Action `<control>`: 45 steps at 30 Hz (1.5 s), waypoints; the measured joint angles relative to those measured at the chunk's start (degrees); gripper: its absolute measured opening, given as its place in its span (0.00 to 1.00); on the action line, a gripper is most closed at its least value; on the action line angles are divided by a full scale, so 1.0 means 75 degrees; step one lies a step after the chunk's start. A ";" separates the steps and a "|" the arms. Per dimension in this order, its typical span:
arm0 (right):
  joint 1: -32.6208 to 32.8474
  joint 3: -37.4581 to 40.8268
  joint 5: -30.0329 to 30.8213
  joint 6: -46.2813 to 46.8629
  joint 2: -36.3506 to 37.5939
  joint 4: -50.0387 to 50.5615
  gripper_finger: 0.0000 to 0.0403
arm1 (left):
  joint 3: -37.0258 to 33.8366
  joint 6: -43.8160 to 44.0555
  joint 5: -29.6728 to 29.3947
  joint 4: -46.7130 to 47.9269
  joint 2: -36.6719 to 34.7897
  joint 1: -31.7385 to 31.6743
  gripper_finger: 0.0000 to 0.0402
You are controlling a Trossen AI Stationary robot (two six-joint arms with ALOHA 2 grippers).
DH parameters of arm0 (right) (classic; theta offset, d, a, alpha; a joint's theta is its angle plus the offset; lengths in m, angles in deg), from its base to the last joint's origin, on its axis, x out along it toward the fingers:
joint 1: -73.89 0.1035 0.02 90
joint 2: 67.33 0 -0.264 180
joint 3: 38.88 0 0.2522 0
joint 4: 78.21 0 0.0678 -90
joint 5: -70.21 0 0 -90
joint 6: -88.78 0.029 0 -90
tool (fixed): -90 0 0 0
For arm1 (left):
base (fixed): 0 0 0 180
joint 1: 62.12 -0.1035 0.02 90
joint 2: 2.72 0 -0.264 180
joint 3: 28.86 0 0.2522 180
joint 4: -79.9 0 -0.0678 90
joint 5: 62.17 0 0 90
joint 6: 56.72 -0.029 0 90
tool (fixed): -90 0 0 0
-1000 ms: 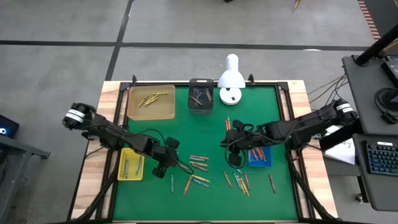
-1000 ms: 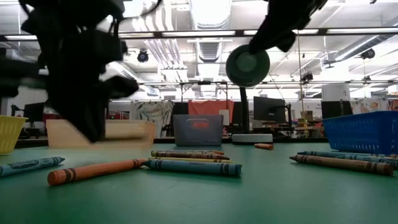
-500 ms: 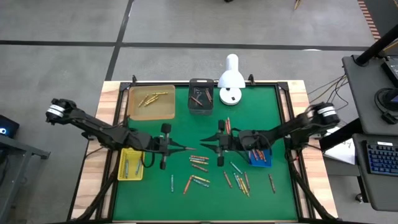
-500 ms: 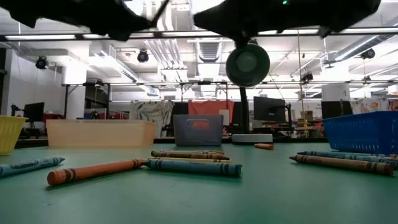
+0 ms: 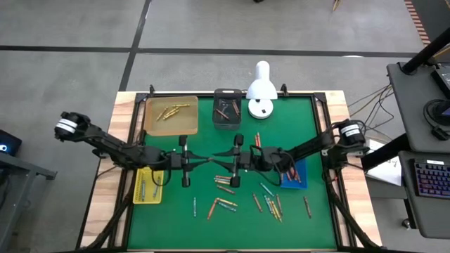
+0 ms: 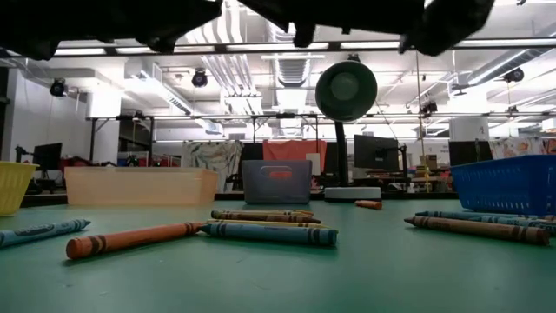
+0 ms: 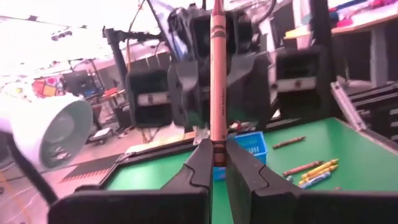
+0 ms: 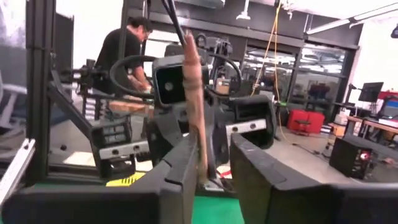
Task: Sort crayons
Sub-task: Put the brown crayon into the black bin
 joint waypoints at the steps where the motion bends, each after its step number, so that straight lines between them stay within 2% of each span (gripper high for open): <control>1: 0.0003 -0.0108 -0.0003 -0.0045 0.0010 0.0167 0.24 | 0.0000 0.0003 -0.0056 0.0002 0.0027 0.0000 0.00; 9: -0.0026 -0.0924 -0.0145 -0.0195 0.0007 0.1465 0.36 | 0.0019 0.0016 -0.0081 -0.0038 0.0065 -0.0012 0.00; 14: -0.0020 -0.1113 -0.0148 -0.0360 0.0007 0.1668 0.36 | 0.0017 0.0034 -0.0142 -0.0049 0.0067 -0.0009 0.00; 18: -0.0020 -0.1120 -0.0121 -0.0358 0.0010 0.1662 0.28 | 0.0016 0.0240 -0.0337 -0.0072 0.0043 -0.0006 0.02; 23: -0.0029 -0.1119 0.0159 -0.0364 0.0112 0.1700 0.08 | 0.0016 0.0222 -0.0604 -0.0019 -0.0006 -0.0006 0.11; 26: -0.0064 -0.1140 0.0352 -0.0333 0.0257 0.2054 0.05 | 0.0013 0.0207 -0.0625 0.0065 -0.0027 -0.0003 0.17; 28: -0.0120 -0.1301 0.0503 -0.0208 0.0434 0.2756 0.04 | 0.0013 0.0207 -0.0726 0.0076 -0.0060 -0.0008 0.20; 31: -0.0326 -0.1948 0.0688 0.0110 0.0639 0.4496 0.04 | 0.0011 0.0233 -0.1033 0.0136 -0.0173 -0.0006 0.25; 39: -0.1459 -0.4506 0.1066 0.1318 0.0363 0.9529 0.04 | 0.0010 0.0180 -0.1404 0.0454 -0.0903 -0.0006 0.31; 42: -0.2014 -0.5125 0.1069 0.1865 0.0094 1.0446 0.04 | 0.0010 0.0135 -0.1401 0.0810 -0.1384 0.0000 0.31; 45: -0.2471 -0.5446 0.1067 0.2050 -0.0290 1.0815 0.03 | 0.0010 0.0119 -0.1401 0.1317 -0.1905 0.0000 0.31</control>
